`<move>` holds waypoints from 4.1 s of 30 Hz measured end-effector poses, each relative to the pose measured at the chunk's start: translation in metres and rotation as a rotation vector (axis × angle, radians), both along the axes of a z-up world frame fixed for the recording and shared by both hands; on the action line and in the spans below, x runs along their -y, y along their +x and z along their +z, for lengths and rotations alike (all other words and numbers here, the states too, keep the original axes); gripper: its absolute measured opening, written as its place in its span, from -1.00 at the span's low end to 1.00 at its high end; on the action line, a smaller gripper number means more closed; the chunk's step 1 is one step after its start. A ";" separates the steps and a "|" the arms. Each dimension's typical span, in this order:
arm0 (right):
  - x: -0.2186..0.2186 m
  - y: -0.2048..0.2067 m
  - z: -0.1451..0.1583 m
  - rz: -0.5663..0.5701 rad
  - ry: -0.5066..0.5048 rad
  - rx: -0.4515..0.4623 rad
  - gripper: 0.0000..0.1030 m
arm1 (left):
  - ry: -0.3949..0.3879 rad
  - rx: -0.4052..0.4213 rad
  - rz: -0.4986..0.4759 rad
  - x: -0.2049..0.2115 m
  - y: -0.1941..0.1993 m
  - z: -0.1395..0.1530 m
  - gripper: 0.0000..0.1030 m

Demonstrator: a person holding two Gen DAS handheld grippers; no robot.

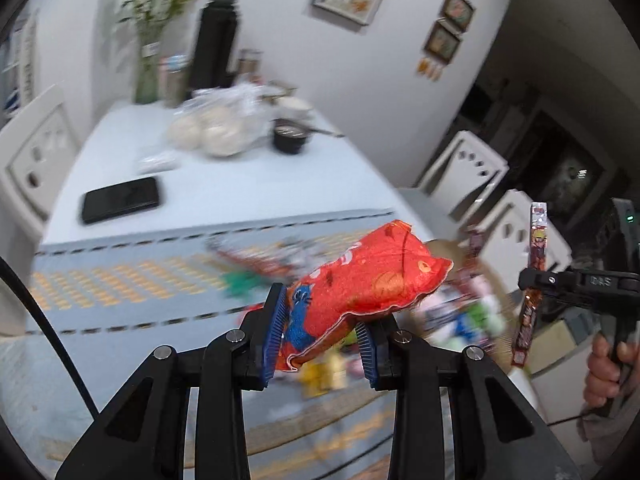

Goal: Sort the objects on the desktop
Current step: 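Carry the chip bag and snack stick to the gold plate and release both, then move the left gripper to the white cat plush and grasp it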

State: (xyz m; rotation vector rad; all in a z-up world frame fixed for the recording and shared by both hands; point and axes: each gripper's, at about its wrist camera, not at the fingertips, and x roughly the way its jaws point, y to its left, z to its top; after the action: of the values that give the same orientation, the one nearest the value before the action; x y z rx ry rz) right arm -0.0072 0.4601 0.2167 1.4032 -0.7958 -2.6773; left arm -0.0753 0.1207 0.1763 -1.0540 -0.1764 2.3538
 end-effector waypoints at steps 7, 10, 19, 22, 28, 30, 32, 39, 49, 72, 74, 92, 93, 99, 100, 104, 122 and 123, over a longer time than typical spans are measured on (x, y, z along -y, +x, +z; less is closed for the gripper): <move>-0.078 0.028 0.021 -0.148 0.031 -0.033 -0.64 | 0.046 -0.024 -0.128 -0.093 0.006 0.018 -0.42; -0.083 0.022 0.014 -0.137 0.049 -0.008 -0.64 | 0.043 -0.021 -0.172 -0.132 0.005 0.018 -0.42; -0.066 -0.008 -0.017 -0.005 0.131 0.106 -0.14 | 0.042 0.143 -0.178 -0.190 -0.020 -0.020 -0.05; -0.072 -0.006 -0.016 -0.005 0.102 0.094 -0.10 | 0.070 0.204 -0.168 -0.187 -0.024 -0.030 -0.05; -0.085 0.002 -0.024 -0.022 0.036 0.109 -0.10 | 0.074 0.228 -0.124 -0.166 -0.021 -0.034 -0.05; -0.084 0.003 -0.026 -0.021 0.024 0.117 -0.10 | 0.074 0.235 -0.112 -0.158 -0.021 -0.035 -0.05; -0.080 0.003 -0.029 -0.014 0.016 0.130 -0.10 | 0.077 0.251 -0.095 -0.147 -0.021 -0.038 -0.05; -0.052 0.002 -0.027 0.042 0.018 0.131 -0.10 | 0.063 0.278 0.098 -0.086 -0.020 -0.048 -0.05; 0.002 -0.006 -0.039 0.120 -0.008 0.150 -0.10 | 0.005 0.343 0.361 0.046 -0.013 -0.072 -0.05; 0.207 -0.009 -0.179 0.278 0.485 0.244 0.31 | -0.447 0.251 0.412 0.088 0.007 -0.158 -0.05; 0.200 -0.008 -0.184 0.228 0.468 0.235 0.56 | -0.434 0.237 0.411 0.089 0.008 -0.159 -0.04; 0.196 0.007 -0.195 0.104 0.458 0.071 1.00 | -0.362 0.136 0.565 0.110 0.015 -0.174 1.00; 0.194 0.007 -0.194 0.105 0.457 0.072 1.00 | -0.362 0.140 0.564 0.111 0.014 -0.175 1.00; 0.190 0.011 -0.191 0.102 0.458 0.067 1.00 | -0.285 0.219 0.361 0.098 -0.001 -0.161 0.99; 0.189 0.013 -0.191 0.102 0.458 0.067 1.00 | -0.267 0.200 0.314 0.091 -0.002 -0.155 0.99; 0.188 0.013 -0.190 0.102 0.459 0.066 1.00 | -0.162 0.176 0.101 0.053 -0.017 -0.136 0.99; 0.187 -0.012 -0.182 0.116 0.384 0.209 1.00 | -0.114 0.293 -0.065 0.001 -0.057 -0.156 -0.09; 0.187 -0.016 -0.178 0.131 0.333 0.208 0.84 | -0.094 0.301 -0.046 0.012 -0.056 -0.154 -0.09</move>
State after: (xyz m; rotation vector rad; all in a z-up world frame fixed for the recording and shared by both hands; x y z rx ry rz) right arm -0.0228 0.2734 0.0389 1.7552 -0.2545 -2.6819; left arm -0.1310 0.1091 0.0222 -1.4402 -0.1521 2.1706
